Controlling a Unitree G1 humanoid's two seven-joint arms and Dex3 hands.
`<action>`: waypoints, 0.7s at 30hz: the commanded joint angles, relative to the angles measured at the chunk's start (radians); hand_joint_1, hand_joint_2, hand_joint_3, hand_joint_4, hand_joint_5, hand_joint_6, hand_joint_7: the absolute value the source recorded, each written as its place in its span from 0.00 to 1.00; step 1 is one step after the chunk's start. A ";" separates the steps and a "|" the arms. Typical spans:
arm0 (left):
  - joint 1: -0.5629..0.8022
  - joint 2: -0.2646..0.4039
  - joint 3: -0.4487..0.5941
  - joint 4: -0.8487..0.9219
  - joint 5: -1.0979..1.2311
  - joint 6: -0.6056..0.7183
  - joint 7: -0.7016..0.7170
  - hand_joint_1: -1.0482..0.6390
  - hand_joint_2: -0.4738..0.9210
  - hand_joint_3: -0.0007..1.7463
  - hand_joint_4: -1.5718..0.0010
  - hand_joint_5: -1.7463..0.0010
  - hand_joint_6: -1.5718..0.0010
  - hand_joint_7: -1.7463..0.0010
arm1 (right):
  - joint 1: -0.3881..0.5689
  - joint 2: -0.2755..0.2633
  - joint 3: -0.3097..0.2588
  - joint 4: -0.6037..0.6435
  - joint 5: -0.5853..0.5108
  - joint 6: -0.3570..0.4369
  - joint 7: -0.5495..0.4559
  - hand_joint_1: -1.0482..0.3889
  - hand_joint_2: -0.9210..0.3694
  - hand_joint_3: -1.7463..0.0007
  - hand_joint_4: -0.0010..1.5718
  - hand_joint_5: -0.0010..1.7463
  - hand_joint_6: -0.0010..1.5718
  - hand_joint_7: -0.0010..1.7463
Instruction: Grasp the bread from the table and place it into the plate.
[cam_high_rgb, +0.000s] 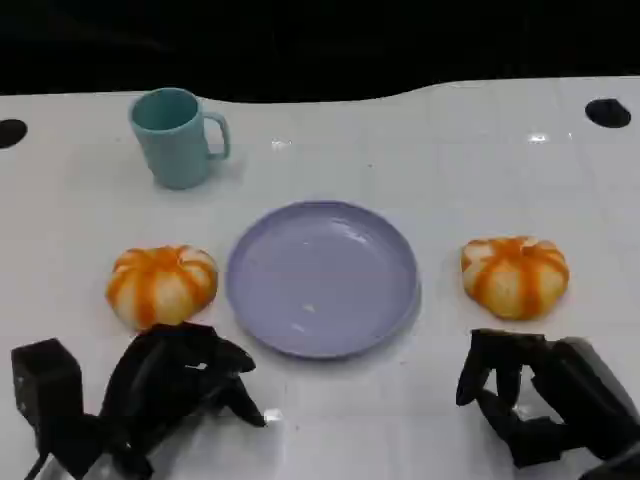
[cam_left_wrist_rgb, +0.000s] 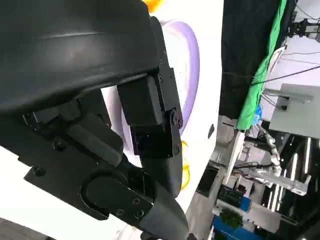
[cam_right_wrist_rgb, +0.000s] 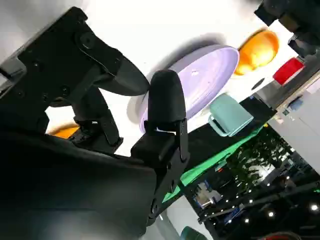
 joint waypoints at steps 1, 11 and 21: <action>-0.016 0.018 0.005 0.000 -0.001 -0.008 -0.004 0.00 0.87 0.00 0.00 0.67 0.00 0.91 | 0.001 -0.024 -0.002 -0.004 0.009 0.008 0.007 0.61 0.46 0.23 0.55 1.00 0.49 0.86; -0.010 0.016 0.004 -0.013 -0.002 0.001 0.003 0.00 0.87 0.00 0.00 0.67 0.00 0.90 | 0.004 -0.024 -0.004 -0.006 0.008 0.002 0.005 0.62 0.46 0.23 0.55 1.00 0.49 0.85; -0.011 0.018 0.006 -0.014 -0.005 0.008 0.001 0.00 0.87 0.00 0.00 0.67 0.00 0.90 | 0.003 -0.022 -0.002 -0.007 0.010 0.004 0.008 0.61 0.46 0.23 0.55 1.00 0.49 0.85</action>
